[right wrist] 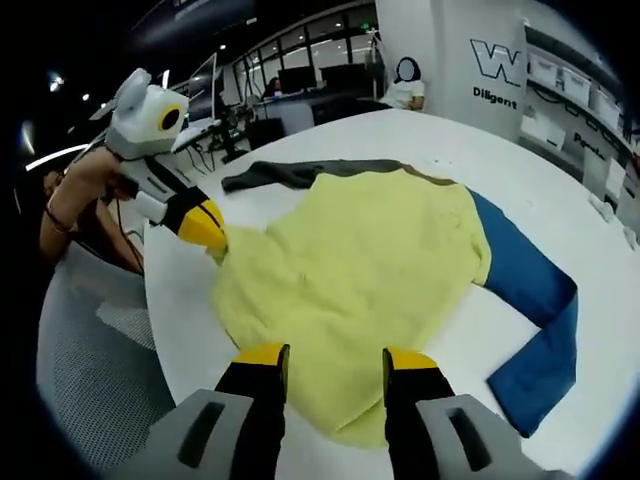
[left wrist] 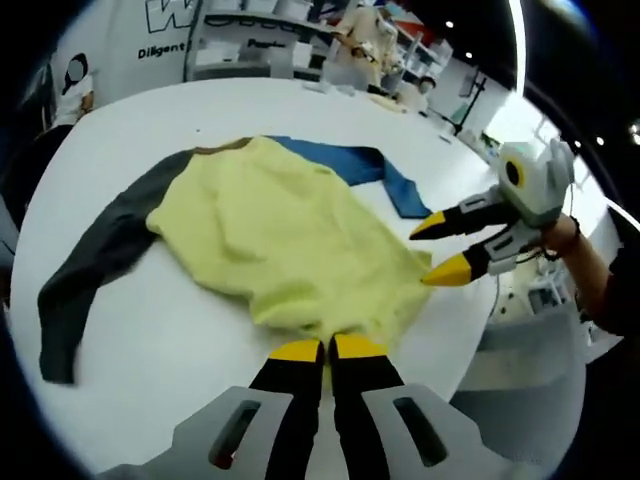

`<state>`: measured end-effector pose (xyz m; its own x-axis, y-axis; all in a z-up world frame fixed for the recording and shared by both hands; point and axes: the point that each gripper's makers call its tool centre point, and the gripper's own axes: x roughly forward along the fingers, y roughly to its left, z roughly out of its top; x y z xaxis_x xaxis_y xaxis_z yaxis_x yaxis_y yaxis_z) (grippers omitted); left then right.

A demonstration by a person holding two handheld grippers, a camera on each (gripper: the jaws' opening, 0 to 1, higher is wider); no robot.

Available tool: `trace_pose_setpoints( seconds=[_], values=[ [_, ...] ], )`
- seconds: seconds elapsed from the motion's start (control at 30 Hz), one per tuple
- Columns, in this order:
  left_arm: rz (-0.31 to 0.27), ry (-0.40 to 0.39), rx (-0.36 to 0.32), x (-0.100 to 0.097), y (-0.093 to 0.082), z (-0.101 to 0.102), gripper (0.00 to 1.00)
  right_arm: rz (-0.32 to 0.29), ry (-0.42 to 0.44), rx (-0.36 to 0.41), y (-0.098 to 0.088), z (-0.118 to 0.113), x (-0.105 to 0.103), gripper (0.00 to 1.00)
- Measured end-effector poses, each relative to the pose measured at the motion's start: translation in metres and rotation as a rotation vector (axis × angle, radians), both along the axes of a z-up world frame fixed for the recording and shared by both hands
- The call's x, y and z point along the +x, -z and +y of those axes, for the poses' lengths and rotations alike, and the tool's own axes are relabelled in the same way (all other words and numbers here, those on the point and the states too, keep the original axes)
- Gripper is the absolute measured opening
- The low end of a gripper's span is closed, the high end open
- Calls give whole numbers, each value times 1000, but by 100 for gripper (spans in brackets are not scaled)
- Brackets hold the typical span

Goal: Fold the garment on the visible template until the final outline fits inside the template.

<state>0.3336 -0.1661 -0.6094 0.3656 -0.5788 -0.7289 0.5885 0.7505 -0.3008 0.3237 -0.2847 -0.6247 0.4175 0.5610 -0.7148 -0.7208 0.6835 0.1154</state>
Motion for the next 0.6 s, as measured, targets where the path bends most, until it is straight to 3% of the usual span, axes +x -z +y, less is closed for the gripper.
trace_pose_setpoints(
  seconds=[0.13, 0.6],
  values=[
    [-21, 53, 5, 10, -7, -15, 0, -5, -1, 28, -6, 5, 1, 33],
    [-17, 127, 25, 33, 1, -52, 0, -2, -23, 108, -12, 33, 1, 33]
  ],
)
